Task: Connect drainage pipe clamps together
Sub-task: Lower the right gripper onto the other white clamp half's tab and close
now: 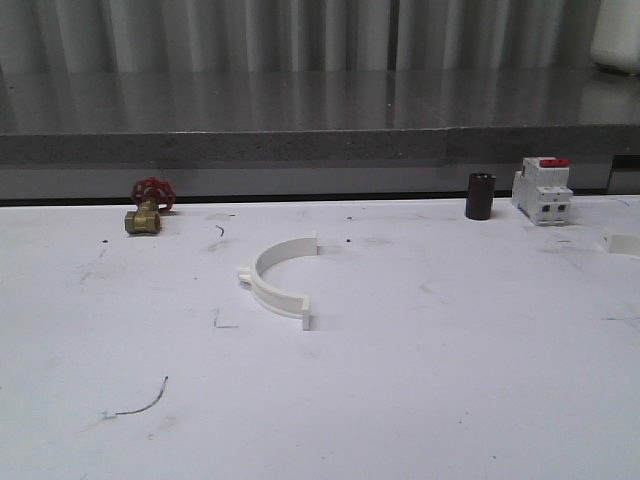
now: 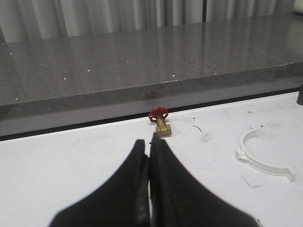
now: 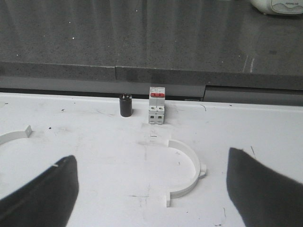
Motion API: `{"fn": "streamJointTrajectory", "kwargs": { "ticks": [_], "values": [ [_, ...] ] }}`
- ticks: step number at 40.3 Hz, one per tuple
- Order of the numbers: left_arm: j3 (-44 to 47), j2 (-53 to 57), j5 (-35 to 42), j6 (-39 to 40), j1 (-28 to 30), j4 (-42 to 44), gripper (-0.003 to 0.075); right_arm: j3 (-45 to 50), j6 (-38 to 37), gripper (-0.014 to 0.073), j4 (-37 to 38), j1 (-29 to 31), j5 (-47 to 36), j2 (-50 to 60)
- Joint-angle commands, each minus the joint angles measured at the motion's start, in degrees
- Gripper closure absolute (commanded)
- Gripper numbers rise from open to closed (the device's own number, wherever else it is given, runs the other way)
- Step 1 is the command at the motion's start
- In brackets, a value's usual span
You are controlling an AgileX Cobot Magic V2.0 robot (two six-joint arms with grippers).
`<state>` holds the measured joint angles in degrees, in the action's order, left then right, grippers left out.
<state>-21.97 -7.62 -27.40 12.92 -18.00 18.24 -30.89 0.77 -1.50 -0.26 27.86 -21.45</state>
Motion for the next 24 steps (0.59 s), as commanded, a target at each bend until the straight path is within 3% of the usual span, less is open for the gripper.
{"fn": "streamJointTrajectory", "kwargs": {
  "ticks": [1,15,24],
  "values": [
    [-1.49,-0.70,4.92,-0.05,0.12,0.59,0.0741,-1.92,0.32,-0.0057,0.13,0.35,-4.39,-0.69],
    [-1.49,-0.70,4.92,-0.05,0.12,0.59,0.0741,-1.97,0.32,-0.0057,-0.27,0.35,-4.85,-1.25],
    [-1.49,-0.70,4.92,-0.05,0.12,0.59,0.0741,-7.69,0.32,0.0006,-0.21,0.35,-5.02,-15.60]
  ]
}}
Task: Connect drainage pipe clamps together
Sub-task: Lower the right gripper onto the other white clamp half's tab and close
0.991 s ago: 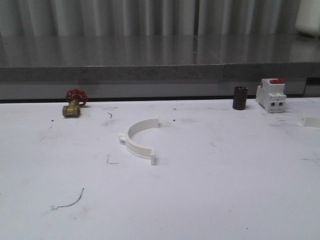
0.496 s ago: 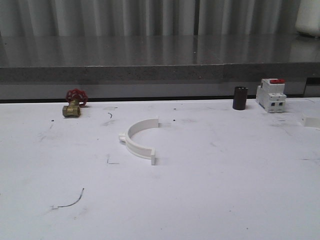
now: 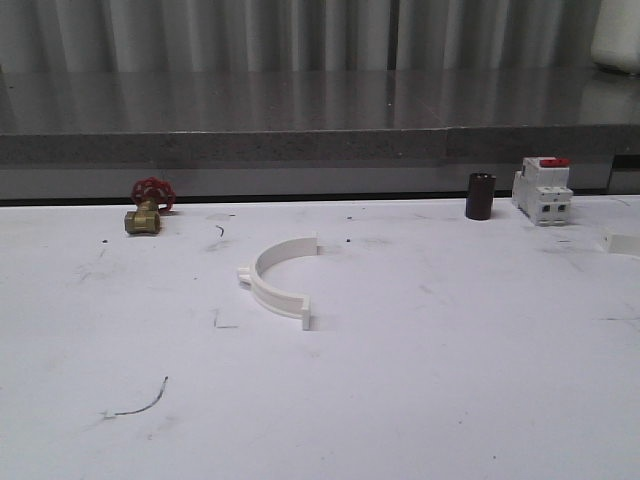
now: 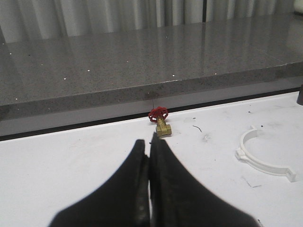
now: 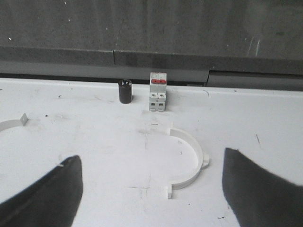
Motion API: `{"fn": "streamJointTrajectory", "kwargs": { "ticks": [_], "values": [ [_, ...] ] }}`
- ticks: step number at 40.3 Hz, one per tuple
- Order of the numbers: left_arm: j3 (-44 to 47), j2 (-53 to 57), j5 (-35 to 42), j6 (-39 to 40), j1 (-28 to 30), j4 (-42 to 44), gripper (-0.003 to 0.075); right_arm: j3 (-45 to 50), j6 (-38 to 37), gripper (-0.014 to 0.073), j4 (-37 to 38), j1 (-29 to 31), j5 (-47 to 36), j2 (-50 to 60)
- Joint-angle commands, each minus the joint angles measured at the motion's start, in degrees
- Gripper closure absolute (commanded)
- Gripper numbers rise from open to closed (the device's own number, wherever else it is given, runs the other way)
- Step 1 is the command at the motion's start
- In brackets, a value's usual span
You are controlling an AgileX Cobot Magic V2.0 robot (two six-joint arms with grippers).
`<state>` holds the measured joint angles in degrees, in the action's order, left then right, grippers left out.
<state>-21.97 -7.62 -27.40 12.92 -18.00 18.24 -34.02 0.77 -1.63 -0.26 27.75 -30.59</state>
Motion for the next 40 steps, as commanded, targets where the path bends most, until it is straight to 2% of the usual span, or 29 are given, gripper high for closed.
{"fn": "streamJointTrajectory", "kwargs": {
  "ticks": [1,15,28,34,40],
  "values": [
    [-1.49,-0.70,4.92,-0.05,0.12,0.59,0.0741,-5.98,0.32,0.0006,-0.07,0.35,-4.73,-9.18],
    [-1.49,-0.70,4.92,-0.05,0.12,0.59,0.0741,-24.40,-0.77,0.0006,-0.07,1.16,1.43,-40.05],
    [-1.49,-0.70,4.92,-0.05,0.12,0.59,0.0741,-36.41,-0.77,0.0006,-0.11,11.49,8.87,-58.24],
    [-1.49,-0.70,4.92,-0.05,0.12,0.59,0.0741,-41.92,3.58,0.0006,-0.11,14.20,15.20,-65.31],
    [-1.49,-0.70,4.92,-0.05,0.12,0.59,0.0741,-47.22,9.46,0.0006,-0.18,14.30,21.23,-71.62]
  ]
}}
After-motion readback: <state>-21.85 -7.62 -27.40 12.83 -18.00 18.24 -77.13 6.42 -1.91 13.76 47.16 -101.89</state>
